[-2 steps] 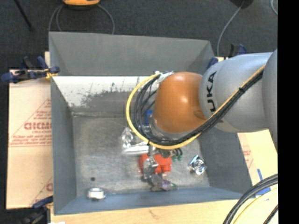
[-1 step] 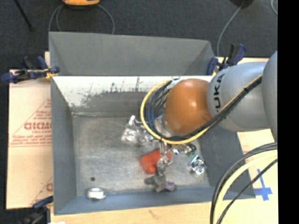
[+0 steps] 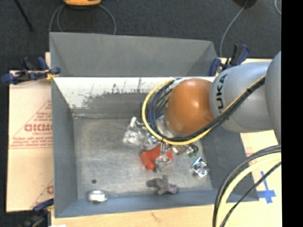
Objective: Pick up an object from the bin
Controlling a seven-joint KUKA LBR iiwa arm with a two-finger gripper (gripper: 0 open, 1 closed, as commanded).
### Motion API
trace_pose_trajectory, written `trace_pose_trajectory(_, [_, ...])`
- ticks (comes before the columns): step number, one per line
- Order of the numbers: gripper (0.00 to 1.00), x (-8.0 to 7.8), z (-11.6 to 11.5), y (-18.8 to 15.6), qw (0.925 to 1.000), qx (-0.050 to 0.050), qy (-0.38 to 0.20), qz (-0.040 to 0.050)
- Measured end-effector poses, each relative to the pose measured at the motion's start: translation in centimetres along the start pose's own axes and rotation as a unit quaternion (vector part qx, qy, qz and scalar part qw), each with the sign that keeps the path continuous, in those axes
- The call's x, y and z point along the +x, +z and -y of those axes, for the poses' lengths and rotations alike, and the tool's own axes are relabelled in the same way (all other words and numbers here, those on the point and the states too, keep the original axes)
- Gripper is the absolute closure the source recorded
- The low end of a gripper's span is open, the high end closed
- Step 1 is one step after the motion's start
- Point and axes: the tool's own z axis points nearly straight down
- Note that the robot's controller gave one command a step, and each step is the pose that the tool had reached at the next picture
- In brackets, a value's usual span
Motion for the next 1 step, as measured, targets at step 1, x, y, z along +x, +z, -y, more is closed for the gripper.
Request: trace_pose_trajectory(1, [1.00,-0.46,5.35,-12.07,0.9999,0.003,-0.013,-0.0034])
